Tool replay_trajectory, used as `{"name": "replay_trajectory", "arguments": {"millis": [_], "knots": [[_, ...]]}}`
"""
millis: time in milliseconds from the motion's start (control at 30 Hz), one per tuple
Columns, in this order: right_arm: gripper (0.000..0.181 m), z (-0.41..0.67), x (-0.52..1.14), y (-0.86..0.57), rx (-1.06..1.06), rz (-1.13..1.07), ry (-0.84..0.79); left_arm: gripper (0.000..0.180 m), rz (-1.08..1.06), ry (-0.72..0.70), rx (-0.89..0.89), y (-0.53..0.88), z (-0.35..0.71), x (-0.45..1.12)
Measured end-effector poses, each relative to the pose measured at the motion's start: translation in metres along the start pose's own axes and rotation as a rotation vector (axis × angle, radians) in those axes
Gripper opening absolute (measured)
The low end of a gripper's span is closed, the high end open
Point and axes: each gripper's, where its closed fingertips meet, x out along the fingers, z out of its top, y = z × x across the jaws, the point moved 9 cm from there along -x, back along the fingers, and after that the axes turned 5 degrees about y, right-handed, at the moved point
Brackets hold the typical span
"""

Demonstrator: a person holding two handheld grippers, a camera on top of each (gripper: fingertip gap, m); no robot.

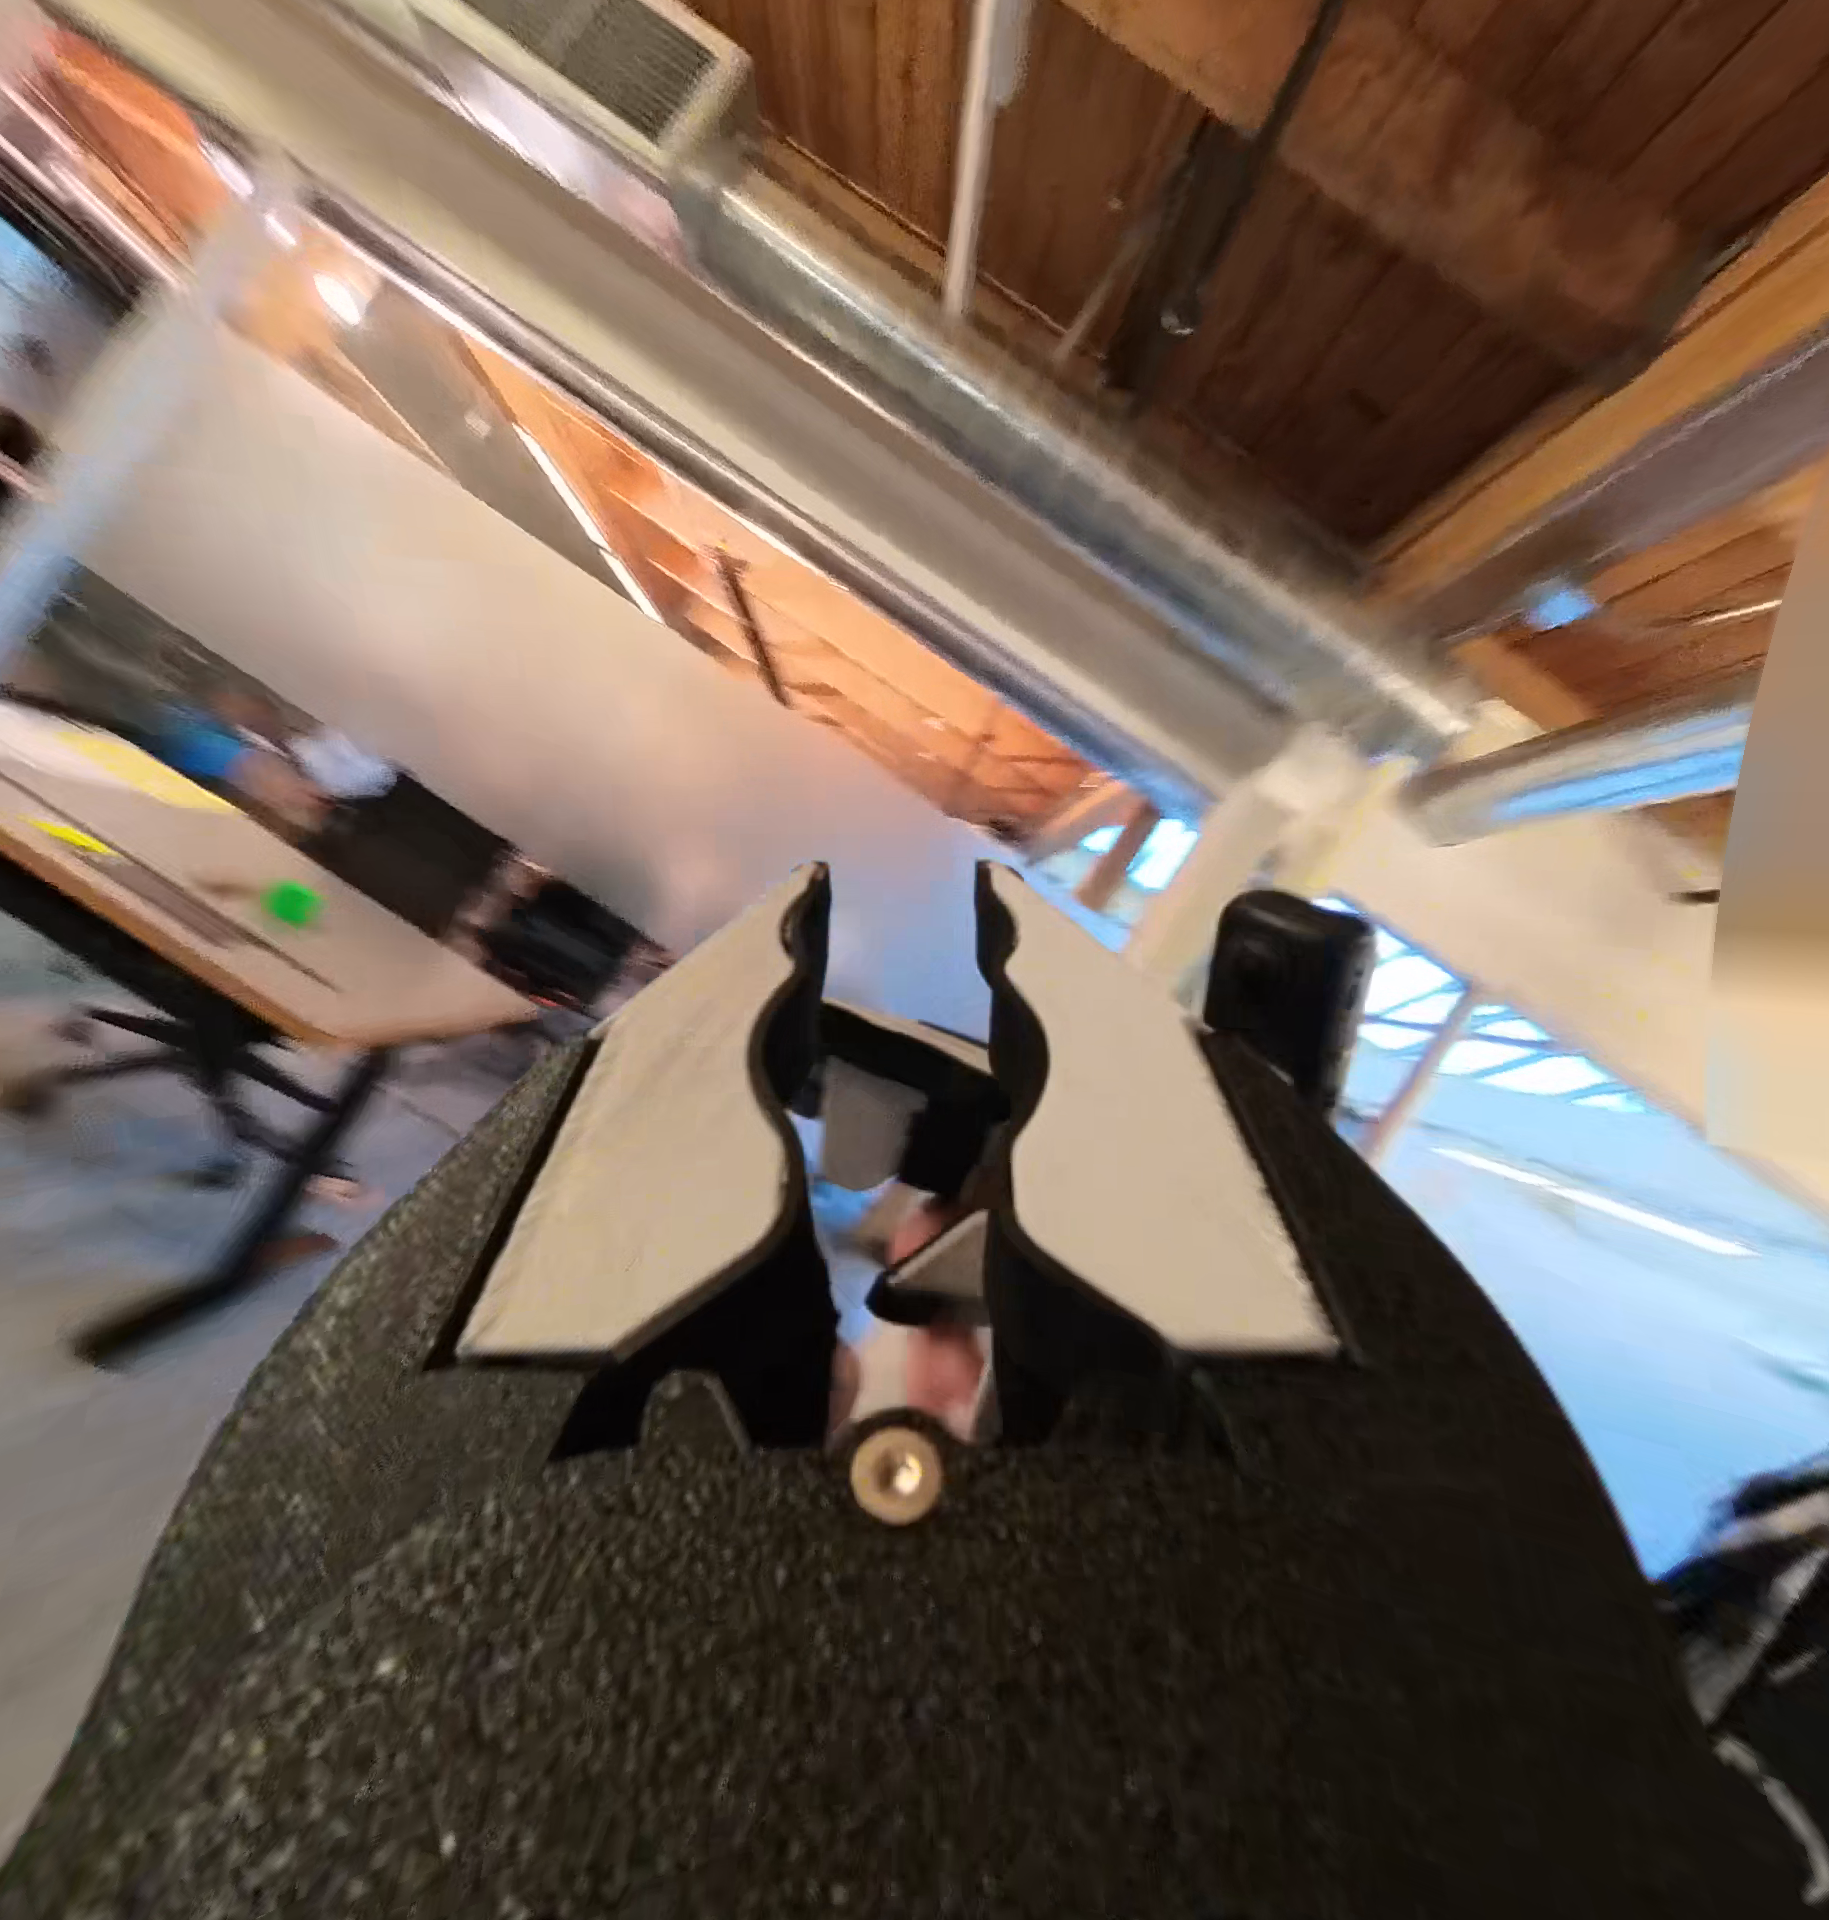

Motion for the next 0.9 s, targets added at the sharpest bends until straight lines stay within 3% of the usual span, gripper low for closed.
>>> {"name": "replay_trajectory", "arguments": {"millis": [67, 200, 300, 367, 633, 800, 900], "knots": [[0.112, 0.005, 0.056, -0.054, -0.074, 0.059, 0.133, 0.025, 0.032, -0.014, 0.101, 0.059, 0.029, 0.019], [0.130, -0.013, 0.168, -0.164, -0.076, 0.132, 0.251, 0.025, -0.014, 0.010, 0.077, 0.206, 0.055, 0.085], [0.138, -0.033, 0.241, -0.245, -0.028, 0.168, 0.363, 0.021, -0.126, 0.034, -0.042, 0.323, 0.072, 0.165], [0.152, -0.039, 0.280, -0.297, -0.007, 0.202, 0.421, 0.012, -0.242, 0.121, -0.142, 0.389, 0.086, 0.234], [0.154, 0.002, 0.416, -0.523, -0.048, 0.131, 0.251, 0.007, -0.711, 0.403, -0.284, 0.567, 0.130, 0.489], [0.154, -0.003, 0.548, -0.693, -0.278, 0.128, 0.354, 0.000, -0.596, 0.312, -0.212, 0.760, 0.159, 0.603], [0.138, 0.020, 0.643, -0.804, -0.287, 0.277, 0.354, 0.000, -0.484, 0.319, -0.224, 0.881, 0.204, 0.669]]}}
